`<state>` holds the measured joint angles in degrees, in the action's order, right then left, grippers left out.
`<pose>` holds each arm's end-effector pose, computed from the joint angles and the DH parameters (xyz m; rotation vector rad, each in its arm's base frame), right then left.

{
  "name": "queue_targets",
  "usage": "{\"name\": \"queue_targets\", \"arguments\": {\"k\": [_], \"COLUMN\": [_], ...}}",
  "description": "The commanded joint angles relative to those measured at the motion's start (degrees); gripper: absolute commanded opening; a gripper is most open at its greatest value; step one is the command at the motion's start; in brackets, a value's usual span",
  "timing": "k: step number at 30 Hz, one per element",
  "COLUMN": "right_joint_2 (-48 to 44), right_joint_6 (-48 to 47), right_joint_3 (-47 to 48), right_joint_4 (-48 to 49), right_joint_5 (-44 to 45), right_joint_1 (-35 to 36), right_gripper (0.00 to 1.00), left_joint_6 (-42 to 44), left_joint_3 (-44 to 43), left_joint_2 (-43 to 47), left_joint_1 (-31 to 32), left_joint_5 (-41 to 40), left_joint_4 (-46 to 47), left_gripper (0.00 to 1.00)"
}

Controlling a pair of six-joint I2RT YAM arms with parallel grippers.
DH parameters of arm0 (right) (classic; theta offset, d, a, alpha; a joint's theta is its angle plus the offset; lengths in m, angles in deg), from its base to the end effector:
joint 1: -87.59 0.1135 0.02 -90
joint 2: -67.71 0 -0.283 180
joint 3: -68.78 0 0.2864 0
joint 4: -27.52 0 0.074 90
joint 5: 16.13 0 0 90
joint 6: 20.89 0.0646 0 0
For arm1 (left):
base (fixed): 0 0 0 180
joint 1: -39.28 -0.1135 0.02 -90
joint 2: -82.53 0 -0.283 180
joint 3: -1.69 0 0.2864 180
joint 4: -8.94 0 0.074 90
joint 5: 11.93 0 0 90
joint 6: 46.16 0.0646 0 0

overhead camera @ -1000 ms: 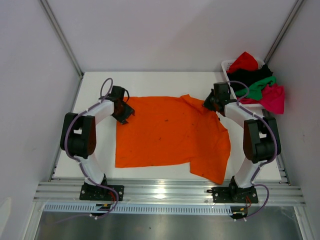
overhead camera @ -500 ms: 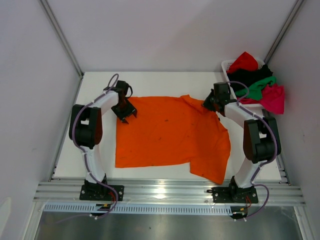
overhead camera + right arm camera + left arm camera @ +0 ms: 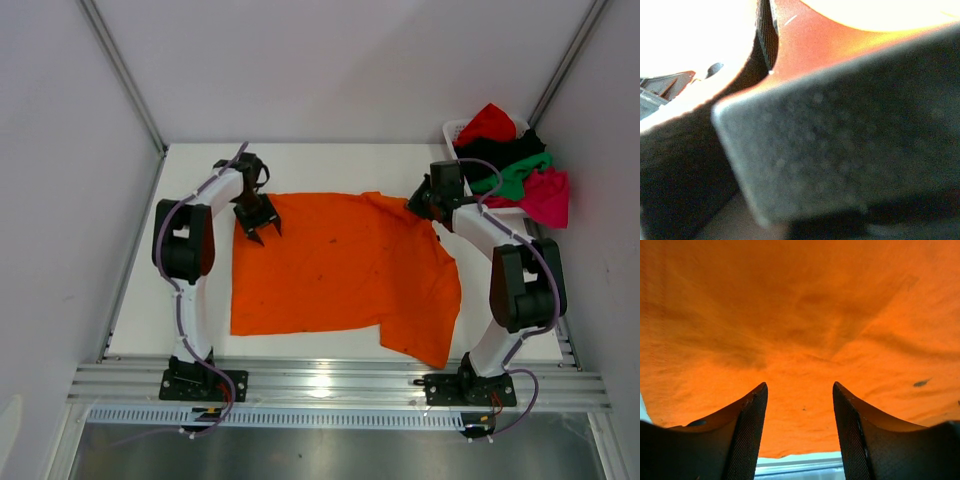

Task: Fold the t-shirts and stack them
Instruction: Fold the tshirt

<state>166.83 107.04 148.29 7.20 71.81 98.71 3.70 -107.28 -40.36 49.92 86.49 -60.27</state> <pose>0.4322 0.0873 0.2079 0.5178 2.2567 0.4867 0.4584 -0.0957 0.1453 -0.7719 2.9852 -0.2844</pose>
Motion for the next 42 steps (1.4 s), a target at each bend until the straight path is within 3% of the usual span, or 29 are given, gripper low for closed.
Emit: {"name": "queue_targets", "arguments": {"k": [1, 19, 29, 34, 42], "right_joint_2": [-3.04, -1.55, -0.76, -0.67, -0.94], "right_joint_6": [0.65, 1.88, 1.97, 2.15, 2.06], "right_joint_3": [1.93, -0.45, -0.8, -1.24, -0.8], "right_joint_4": [0.14, 3.04, 4.01, 4.27, 4.01], "right_joint_5": [-0.48, -1.89, -2.33, -2.68, -2.59], "right_joint_1": [-0.48, -0.57, -0.57, -0.48, -0.57], "right_gripper": [0.06, 0.05, 0.05, 0.05, 0.05], "left_joint_6": [3.05, 4.19, 6.65, 7.79, 9.55], "left_joint_3": [-0.42, 10.3, 6.53, 6.61, 6.97], "left_joint_2": [0.63, 7.66, 14.17, 10.84, 8.64], "left_joint_1": [-0.7, -4.13, -3.6, -3.34, -2.29], "left_joint_5": [3.7, 11.35, 3.54, -1.65, 1.59], "left_joint_4": [-1.07, 5.62, 1.84, -0.18, 0.26], "left_gripper": [0.59, 0.54, 0.56, 0.55, 0.55]}}
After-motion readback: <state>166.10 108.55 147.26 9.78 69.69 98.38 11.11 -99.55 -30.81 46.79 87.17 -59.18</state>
